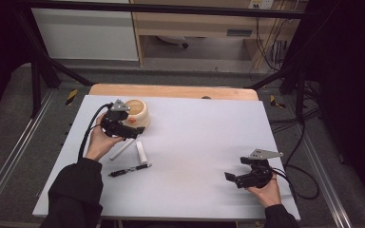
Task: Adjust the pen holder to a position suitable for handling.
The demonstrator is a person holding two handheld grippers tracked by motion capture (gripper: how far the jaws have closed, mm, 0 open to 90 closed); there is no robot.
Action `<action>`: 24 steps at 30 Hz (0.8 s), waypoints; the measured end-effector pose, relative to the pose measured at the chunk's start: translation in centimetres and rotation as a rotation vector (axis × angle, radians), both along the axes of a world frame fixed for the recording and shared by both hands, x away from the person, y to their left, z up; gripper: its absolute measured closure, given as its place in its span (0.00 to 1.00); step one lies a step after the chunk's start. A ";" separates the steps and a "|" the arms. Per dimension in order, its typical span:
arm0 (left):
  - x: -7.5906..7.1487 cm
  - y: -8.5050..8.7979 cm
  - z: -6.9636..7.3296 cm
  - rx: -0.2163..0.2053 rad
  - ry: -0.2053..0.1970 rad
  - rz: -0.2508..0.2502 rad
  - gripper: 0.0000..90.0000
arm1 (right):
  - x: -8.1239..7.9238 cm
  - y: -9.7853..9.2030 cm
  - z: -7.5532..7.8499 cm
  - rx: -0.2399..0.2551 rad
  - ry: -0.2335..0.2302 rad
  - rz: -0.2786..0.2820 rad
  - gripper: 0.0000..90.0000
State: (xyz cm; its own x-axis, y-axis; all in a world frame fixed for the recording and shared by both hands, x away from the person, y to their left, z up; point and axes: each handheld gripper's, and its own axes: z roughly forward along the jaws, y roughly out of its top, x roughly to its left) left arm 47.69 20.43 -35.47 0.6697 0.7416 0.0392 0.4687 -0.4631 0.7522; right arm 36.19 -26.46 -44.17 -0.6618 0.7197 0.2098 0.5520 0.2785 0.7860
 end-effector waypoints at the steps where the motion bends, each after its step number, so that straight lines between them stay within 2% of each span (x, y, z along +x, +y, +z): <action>1: 0.2 -0.1 0.0 -0.001 0.000 0.002 0.16 | 0.0 0.0 0.0 0.000 0.001 0.000 0.01; 5: 0.7 -0.5 0.2 0.030 -0.009 -0.004 0.19 | 0.0 0.0 0.0 -0.002 0.003 0.000 0.01; 9: 1.1 -0.7 0.2 0.036 -0.017 0.001 0.27 | 0.0 0.0 0.0 -0.007 0.002 0.001 0.01; 19: 2.3 -1.8 0.1 0.072 -0.036 0.010 0.37 | 0.0 0.0 0.0 -0.008 0.001 0.002 0.01; 24: 3.0 -2.2 -0.2 0.107 -0.039 0.013 0.42 | 0.0 0.0 0.0 -0.007 0.002 0.001 0.01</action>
